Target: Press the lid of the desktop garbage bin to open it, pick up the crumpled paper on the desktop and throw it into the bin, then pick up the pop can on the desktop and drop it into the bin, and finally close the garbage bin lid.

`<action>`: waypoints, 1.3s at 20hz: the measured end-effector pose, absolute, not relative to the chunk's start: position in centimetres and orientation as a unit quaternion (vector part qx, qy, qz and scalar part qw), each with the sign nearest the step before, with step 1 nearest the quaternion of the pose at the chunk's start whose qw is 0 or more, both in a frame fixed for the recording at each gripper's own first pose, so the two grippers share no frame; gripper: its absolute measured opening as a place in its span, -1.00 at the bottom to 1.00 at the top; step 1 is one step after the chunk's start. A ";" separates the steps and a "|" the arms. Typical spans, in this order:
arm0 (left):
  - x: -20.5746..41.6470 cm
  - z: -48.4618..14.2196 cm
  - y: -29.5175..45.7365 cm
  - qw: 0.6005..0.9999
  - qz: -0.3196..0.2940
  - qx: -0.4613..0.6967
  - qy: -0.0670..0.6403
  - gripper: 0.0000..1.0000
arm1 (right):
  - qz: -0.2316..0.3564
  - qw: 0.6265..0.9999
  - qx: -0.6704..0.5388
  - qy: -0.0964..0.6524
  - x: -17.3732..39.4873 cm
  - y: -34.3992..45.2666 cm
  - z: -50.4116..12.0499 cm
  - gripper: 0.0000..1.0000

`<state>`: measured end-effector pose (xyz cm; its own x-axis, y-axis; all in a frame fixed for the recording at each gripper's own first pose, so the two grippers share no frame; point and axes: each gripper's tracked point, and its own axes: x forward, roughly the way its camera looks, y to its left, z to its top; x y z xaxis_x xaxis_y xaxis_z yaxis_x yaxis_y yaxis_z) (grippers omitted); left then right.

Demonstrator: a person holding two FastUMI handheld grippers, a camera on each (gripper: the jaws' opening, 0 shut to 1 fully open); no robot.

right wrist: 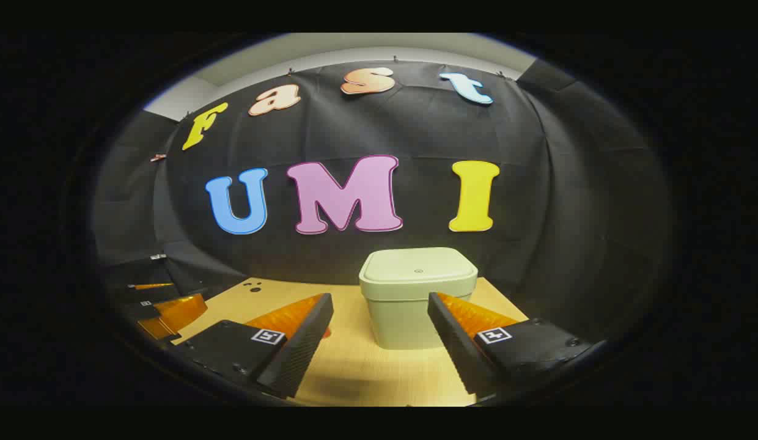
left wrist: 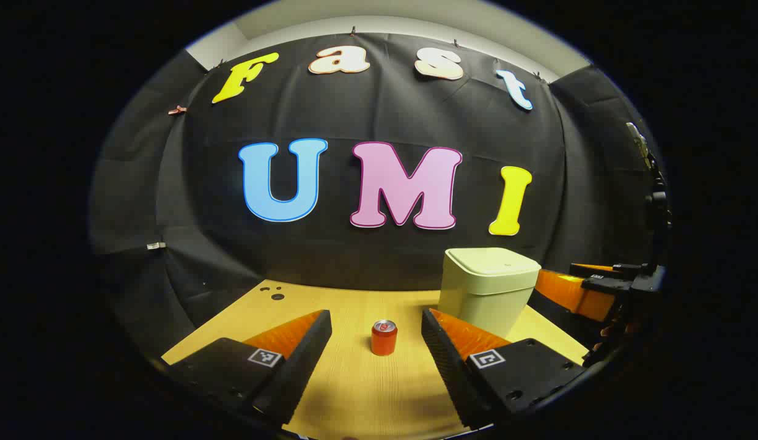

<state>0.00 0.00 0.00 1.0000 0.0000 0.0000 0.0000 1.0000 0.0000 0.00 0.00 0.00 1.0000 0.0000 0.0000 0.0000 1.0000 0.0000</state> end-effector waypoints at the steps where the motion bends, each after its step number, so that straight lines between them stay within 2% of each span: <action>1: 0.2 -0.1 0.1 1.000 0.000 -0.001 0.000 0.91 | -0.002 1.000 0.000 0.000 0.2 0.0 0.0 0.96; 26: 2.9 -0.2 3.2 1.000 0.000 0.007 0.005 0.91 | -0.011 0.999 -0.031 -0.022 2.9 2.1 1.4 0.96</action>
<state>2.88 3.23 -0.20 0.9999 -0.0006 -0.0100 0.0008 0.9999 0.0142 2.95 2.13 1.35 0.9988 -0.0202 0.0443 0.0229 0.9979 -0.0608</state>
